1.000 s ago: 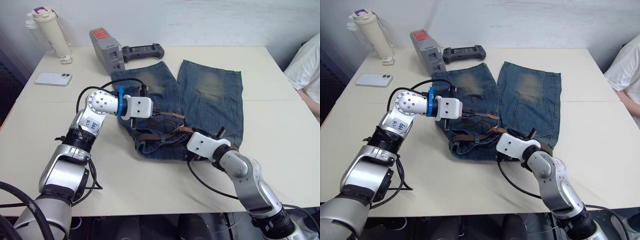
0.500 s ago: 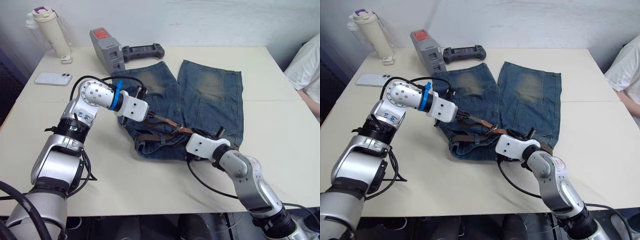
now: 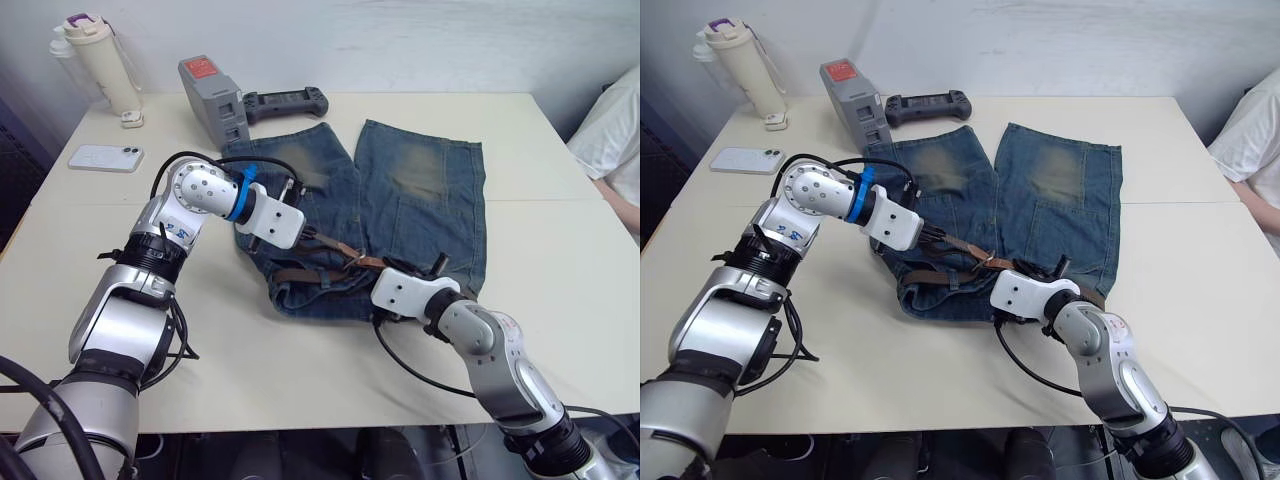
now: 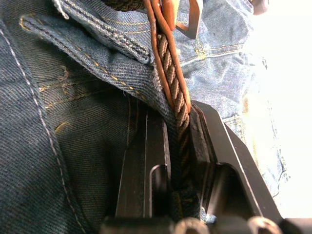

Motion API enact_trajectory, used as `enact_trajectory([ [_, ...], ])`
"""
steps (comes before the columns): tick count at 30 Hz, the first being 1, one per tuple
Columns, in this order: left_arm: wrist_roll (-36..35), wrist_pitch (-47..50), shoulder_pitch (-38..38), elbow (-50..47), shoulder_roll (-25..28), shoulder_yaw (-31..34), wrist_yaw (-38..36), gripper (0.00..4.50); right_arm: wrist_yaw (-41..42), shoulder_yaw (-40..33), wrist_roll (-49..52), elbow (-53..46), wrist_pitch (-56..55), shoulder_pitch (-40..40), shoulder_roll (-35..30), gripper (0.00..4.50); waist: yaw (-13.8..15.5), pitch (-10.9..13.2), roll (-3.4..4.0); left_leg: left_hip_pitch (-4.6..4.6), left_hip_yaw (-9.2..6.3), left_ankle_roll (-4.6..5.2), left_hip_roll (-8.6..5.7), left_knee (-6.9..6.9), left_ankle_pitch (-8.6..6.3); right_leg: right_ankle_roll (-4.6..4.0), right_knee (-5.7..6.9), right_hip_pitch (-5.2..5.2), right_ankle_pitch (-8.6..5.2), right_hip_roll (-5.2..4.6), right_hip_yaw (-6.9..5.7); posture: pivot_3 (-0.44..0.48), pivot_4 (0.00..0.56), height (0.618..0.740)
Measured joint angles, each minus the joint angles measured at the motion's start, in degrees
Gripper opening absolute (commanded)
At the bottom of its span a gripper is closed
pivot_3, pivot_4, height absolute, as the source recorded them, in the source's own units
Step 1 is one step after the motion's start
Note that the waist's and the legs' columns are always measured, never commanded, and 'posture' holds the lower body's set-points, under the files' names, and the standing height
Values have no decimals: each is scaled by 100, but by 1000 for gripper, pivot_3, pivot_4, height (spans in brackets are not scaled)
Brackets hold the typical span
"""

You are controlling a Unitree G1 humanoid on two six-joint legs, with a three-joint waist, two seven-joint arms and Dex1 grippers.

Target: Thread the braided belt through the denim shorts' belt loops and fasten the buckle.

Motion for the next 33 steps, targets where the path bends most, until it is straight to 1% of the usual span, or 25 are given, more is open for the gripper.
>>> enact_trajectory([
  [10,-103,483,208,-523,-150,-27,-239,0,64,0,-42,0,-1,-43,24,84,-12,0,0,1,0,0,1,2,0,0,2,-1,0,0,1,0,150,740],
  [19,-521,1987,922,-1812,-234,-37,-903,0,105,0,-72,1,-6,-41,34,84,-5,0,1,0,0,0,1,6,0,0,3,-1,0,0,3,0,150,740],
  [26,-536,2522,1061,-2222,-326,-20,-874,0,108,-12,-79,1,-1,-41,37,84,0,0,1,0,0,0,1,7,0,0,4,-1,0,0,4,0,150,740],
  [33,-509,2591,1092,-2223,-442,-23,-668,0,106,-78,-103,1,31,-41,51,84,8,0,1,0,0,0,1,8,0,0,4,0,0,0,4,0,150,740],
])
